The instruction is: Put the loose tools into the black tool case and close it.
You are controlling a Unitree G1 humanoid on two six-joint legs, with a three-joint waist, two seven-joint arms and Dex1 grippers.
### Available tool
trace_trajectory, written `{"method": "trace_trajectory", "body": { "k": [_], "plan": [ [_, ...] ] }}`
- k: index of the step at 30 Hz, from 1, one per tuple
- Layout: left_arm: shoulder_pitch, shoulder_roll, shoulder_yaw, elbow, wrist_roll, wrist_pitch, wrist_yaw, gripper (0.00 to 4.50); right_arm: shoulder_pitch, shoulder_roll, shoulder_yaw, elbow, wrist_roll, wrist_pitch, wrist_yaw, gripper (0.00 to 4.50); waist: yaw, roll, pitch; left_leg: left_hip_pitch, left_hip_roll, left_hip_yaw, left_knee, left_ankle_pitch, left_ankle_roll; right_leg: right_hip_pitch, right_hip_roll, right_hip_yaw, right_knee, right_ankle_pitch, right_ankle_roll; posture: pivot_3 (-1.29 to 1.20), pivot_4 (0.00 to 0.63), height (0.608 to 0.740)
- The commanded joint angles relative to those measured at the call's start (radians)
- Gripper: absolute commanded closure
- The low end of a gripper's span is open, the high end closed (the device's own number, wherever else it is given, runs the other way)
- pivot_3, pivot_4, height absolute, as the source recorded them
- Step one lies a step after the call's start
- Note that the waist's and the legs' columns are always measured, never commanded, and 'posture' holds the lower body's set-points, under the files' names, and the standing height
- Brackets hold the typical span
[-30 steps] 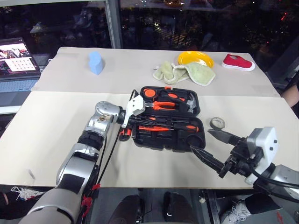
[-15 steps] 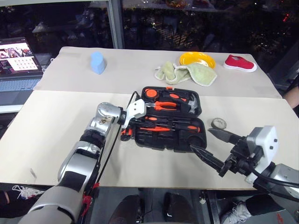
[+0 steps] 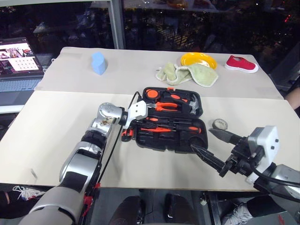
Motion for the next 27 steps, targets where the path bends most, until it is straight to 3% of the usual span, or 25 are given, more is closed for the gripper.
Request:
{"method": "trace_trajectory", "body": {
  "k": [1,13,27],
  "plan": [
    [0.01,-0.002,-0.034,0.062,0.047,-0.039,0.018,4.47,-0.015,0.0,-0.017,-0.008,0.019,-0.017,-0.009,0.0,-0.001,0.0,0.0,0.002,0.0,0.0,-0.001,0.0,0.0,0.002,0.0,0.0,0.0,0.0,0.0,0.0,0.15,0.74],
    [0.029,0.004,-0.035,0.061,0.038,-0.103,-0.014,4.47,-0.011,-0.001,-0.019,-0.002,0.023,-0.019,-0.014,0.0,-0.002,0.002,-0.001,0.009,0.0,0.0,-0.003,-0.001,0.0,0.005,-0.001,0.0,-0.001,-0.001,0.001,0.0,0.15,0.74],
    [0.044,0.038,-0.081,0.134,0.123,-0.204,0.06,4.47,-0.028,-0.01,-0.019,0.018,0.028,-0.014,0.001,0.0,-0.004,0.006,-0.005,0.011,0.0,0.001,-0.006,-0.001,0.0,0.008,-0.001,0.001,-0.002,-0.001,0.002,0.0,0.15,0.74]
  ]
}}
